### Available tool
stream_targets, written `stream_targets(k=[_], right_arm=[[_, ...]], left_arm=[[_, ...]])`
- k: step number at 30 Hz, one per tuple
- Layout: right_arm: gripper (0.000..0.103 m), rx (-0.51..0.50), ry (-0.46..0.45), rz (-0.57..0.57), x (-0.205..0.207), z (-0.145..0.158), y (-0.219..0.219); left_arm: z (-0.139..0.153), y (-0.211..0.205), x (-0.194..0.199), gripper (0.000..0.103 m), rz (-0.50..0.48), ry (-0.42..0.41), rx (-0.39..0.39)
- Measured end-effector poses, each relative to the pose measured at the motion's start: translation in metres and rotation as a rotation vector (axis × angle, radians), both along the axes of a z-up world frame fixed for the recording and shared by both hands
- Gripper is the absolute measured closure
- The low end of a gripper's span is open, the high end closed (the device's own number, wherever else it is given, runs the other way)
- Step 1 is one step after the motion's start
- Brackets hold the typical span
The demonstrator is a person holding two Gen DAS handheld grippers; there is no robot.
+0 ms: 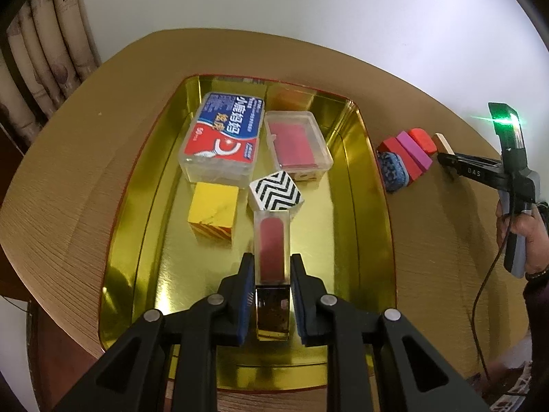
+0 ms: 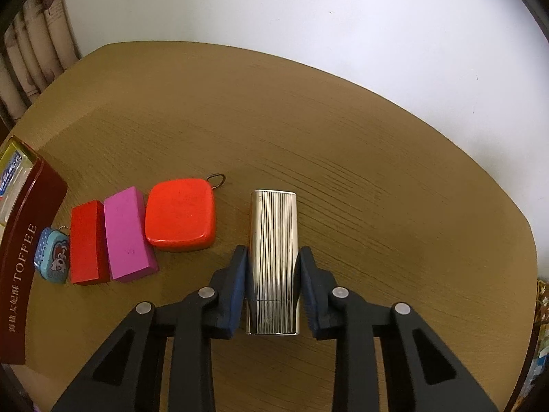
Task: Organize rigid objects
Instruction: 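Release the lipstick into the tray while the right gripper places the power bank there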
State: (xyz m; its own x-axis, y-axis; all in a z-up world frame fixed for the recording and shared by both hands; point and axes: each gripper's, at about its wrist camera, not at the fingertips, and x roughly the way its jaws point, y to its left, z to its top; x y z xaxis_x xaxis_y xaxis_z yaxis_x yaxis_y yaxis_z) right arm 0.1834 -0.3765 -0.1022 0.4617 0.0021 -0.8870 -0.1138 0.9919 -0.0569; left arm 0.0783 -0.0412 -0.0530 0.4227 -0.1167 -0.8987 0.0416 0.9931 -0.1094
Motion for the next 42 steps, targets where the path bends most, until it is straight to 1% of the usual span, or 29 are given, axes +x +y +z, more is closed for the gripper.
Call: stream_targets(k=[3,5,7,9,12,15,17,18,21,22,24,26,27,28,31,32,35,38,42], right_arm=[[0.077,0.032,0.002,-0.018,-0.004,0.003,-0.006],[0.077,0.059,-0.002,-0.036,-0.009,0.004,-0.009],[0.077,0.106,-0.010,-0.051,-0.004,0.006,-0.008],[0.077,0.165,-0.025,-0.064,-0.013,0.019,-0.009],[0.077,0.295,-0.054,-0.048,-0.029,0.048,-0.001],[0.077,0.427,-0.053,0.002,-0.041,0.072,0.020],[0.077,0.483,-0.050,0.052,-0.056,0.083,0.050],[0.077,0.515,-0.033,0.088,-0.059,0.087,0.068],[0.077,0.573,0.011,0.148,-0.064,0.090,0.108],[0.077,0.573,0.024,0.165,-0.066,0.096,0.117],[0.077,0.576,0.049,0.165,-0.062,0.088,0.143],[0.077,0.591,0.076,0.155,-0.060,0.083,0.155],[0.076,0.573,0.077,0.144,-0.060,0.081,0.163],[0.076,0.555,0.077,0.132,-0.060,0.071,0.171],[0.076,0.533,0.096,0.100,-0.054,0.055,0.179],[0.076,0.525,0.101,0.092,-0.054,0.050,0.176],[0.076,0.505,0.111,0.069,-0.051,0.040,0.186],[0.073,0.487,0.109,0.063,-0.049,0.037,0.194],[0.071,0.456,0.087,0.055,-0.051,0.041,0.199]], left_arm=[[0.004,-0.001,-0.002,0.082,0.009,-0.022,0.043],[0.008,0.000,-0.003,0.082,0.015,-0.031,0.035],[0.016,0.003,-0.007,0.082,0.032,-0.044,0.022],[0.023,0.006,-0.012,0.082,0.059,-0.065,0.019],[0.032,0.013,-0.023,0.082,0.121,-0.087,0.036],[0.037,0.021,-0.038,0.082,0.184,-0.095,0.026],[0.040,0.024,-0.049,0.082,0.216,-0.117,0.028],[0.041,0.024,-0.054,0.082,0.222,-0.131,0.043],[0.041,0.021,-0.060,0.082,0.217,-0.162,0.123],[0.042,0.022,-0.063,0.082,0.216,-0.169,0.127],[0.044,0.024,-0.066,0.082,0.220,-0.186,0.128],[0.046,0.028,-0.069,0.082,0.232,-0.210,0.144],[0.048,0.030,-0.070,0.082,0.234,-0.217,0.150],[0.049,0.032,-0.071,0.082,0.238,-0.226,0.153],[0.050,0.039,-0.073,0.082,0.248,-0.242,0.144],[0.049,0.040,-0.073,0.082,0.249,-0.240,0.146],[0.045,0.044,-0.070,0.082,0.246,-0.225,0.133],[0.041,0.045,-0.068,0.082,0.240,-0.215,0.126],[0.038,0.048,-0.066,0.082,0.246,-0.206,0.123]])
